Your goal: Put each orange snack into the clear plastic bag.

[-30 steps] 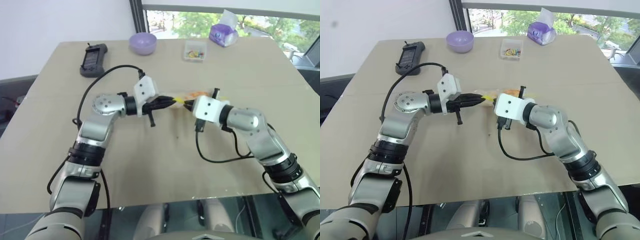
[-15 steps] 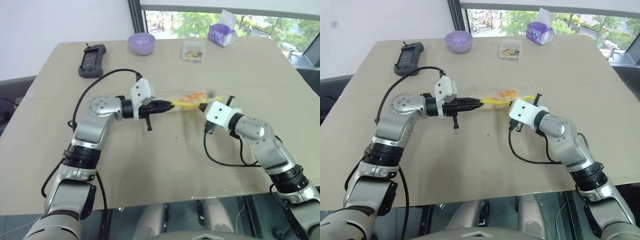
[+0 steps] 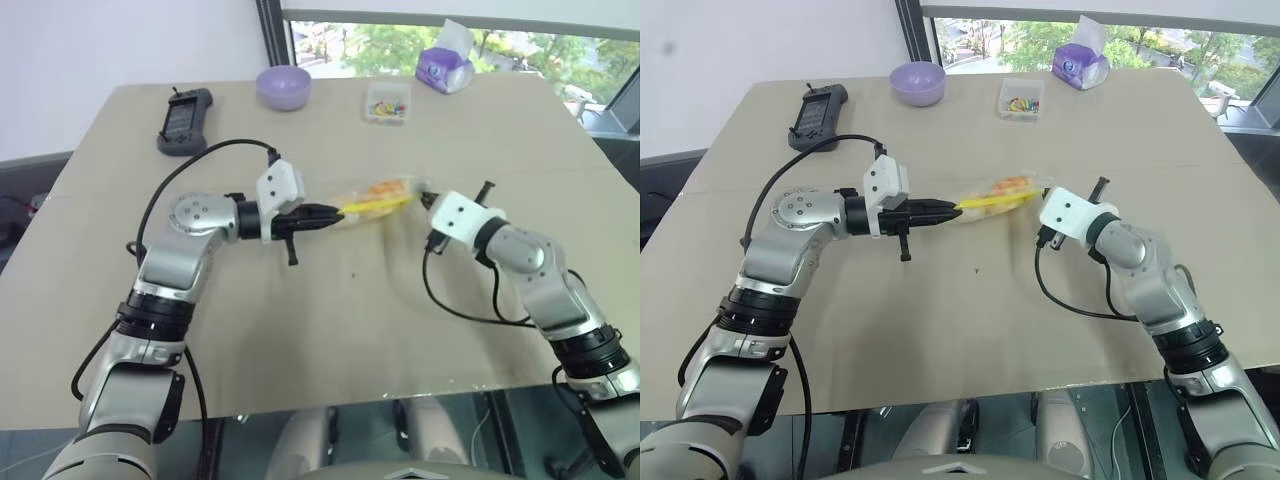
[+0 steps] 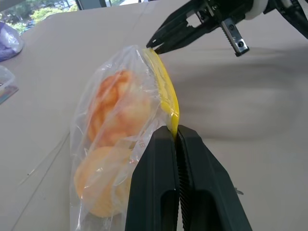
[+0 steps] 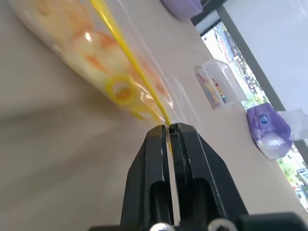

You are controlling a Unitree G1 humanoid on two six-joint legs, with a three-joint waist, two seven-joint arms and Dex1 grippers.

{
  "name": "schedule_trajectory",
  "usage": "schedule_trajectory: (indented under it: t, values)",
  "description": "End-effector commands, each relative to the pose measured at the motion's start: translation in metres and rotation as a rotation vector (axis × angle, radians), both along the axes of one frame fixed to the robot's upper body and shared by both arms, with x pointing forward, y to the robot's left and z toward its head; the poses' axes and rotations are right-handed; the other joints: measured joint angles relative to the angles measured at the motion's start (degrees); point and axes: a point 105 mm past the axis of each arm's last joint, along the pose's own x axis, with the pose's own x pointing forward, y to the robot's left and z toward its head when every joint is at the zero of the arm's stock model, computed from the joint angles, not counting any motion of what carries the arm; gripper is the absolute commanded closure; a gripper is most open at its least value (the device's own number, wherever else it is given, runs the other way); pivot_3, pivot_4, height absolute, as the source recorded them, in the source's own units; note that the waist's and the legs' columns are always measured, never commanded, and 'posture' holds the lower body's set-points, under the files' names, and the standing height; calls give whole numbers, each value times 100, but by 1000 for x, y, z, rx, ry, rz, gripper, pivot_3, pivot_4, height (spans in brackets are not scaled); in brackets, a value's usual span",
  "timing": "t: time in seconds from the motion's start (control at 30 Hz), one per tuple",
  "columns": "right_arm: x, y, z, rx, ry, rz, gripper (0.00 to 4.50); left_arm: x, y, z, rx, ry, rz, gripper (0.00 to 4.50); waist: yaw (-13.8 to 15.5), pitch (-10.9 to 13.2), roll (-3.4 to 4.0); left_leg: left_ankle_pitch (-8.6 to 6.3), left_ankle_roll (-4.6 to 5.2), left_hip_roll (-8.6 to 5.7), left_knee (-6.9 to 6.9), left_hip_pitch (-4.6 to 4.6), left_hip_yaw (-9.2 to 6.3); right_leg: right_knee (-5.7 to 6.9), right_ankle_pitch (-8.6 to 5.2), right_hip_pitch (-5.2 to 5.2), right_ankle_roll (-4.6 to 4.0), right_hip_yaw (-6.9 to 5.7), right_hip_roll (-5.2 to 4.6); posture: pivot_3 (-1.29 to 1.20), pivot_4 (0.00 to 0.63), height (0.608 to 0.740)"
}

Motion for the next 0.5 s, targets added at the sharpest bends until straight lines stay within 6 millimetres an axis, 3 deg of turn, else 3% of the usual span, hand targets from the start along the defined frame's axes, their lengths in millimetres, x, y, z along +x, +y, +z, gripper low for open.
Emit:
schedule_trajectory:
  t: [0.03, 0.2, 0.5]
  values:
    - [5, -16, 17, 1, -66, -55, 4425, -3, 7, 18, -25, -70, 12, 4500, 0, 0, 0, 0, 0, 0, 0, 0, 0, 0, 0, 0, 0, 0, 0, 0, 150, 740]
    - [2, -18, 29, 13, -85, -39, 4425, 8, 8, 28, -73, -119, 80, 4500, 3, 0, 0, 0, 0, 0, 0, 0, 0, 0, 0, 0, 0, 0, 0, 0, 150, 740]
    - [-11, -26, 110, -37, -195, 21, 4425, 35, 14, 79, -269, -150, 144, 4500, 26, 0, 0, 0, 0, -1, 2, -2, 0, -3, 0, 1, 1, -3, -1, 0, 150, 740]
